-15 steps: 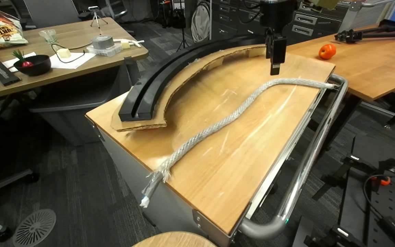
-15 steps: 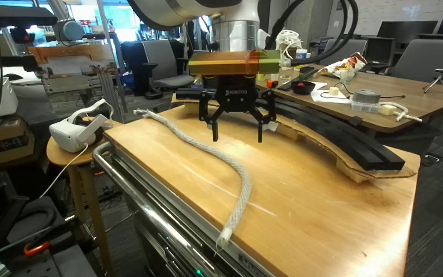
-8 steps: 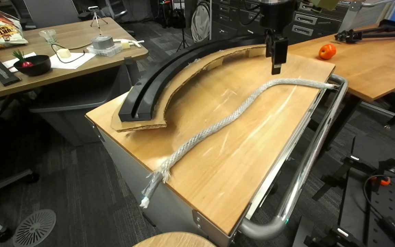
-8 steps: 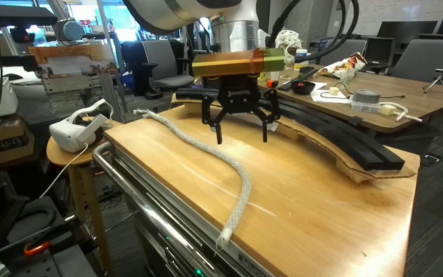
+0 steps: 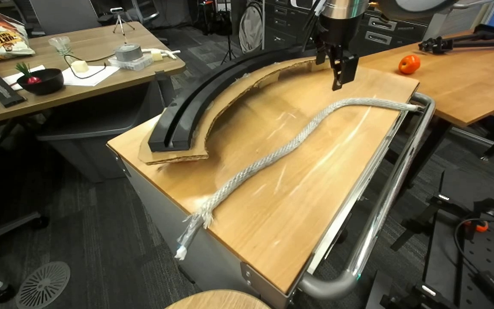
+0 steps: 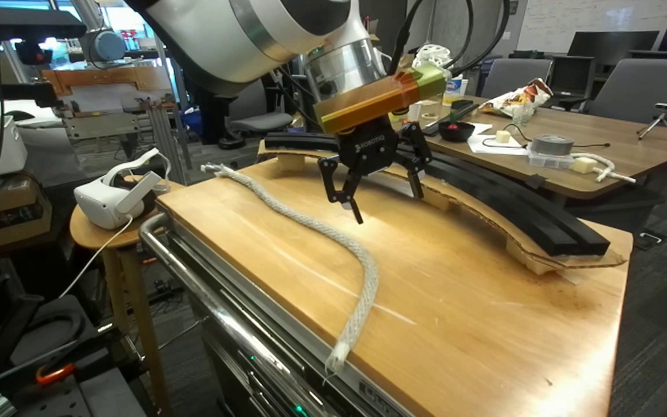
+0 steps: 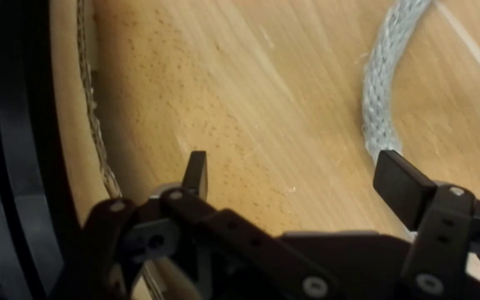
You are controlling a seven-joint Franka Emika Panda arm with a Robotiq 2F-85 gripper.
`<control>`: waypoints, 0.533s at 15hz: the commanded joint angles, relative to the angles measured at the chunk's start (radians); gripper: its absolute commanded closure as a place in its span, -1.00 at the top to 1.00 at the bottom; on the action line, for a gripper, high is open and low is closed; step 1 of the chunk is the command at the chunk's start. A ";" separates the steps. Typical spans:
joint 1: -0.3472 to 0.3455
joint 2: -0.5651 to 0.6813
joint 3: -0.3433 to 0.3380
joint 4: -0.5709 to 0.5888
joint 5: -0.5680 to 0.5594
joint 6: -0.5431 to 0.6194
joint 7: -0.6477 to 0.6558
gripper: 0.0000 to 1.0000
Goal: Place the rope along the middle of the black board
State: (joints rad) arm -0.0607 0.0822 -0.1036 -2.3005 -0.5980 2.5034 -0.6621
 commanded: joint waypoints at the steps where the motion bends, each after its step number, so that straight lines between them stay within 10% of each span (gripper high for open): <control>1: -0.052 -0.024 0.071 -0.055 0.261 0.039 -0.222 1.00; 8: -0.030 0.041 0.037 -0.014 0.149 0.026 -0.208 1.00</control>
State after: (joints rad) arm -0.0909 0.0916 -0.0547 -2.3415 -0.4009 2.5365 -0.8487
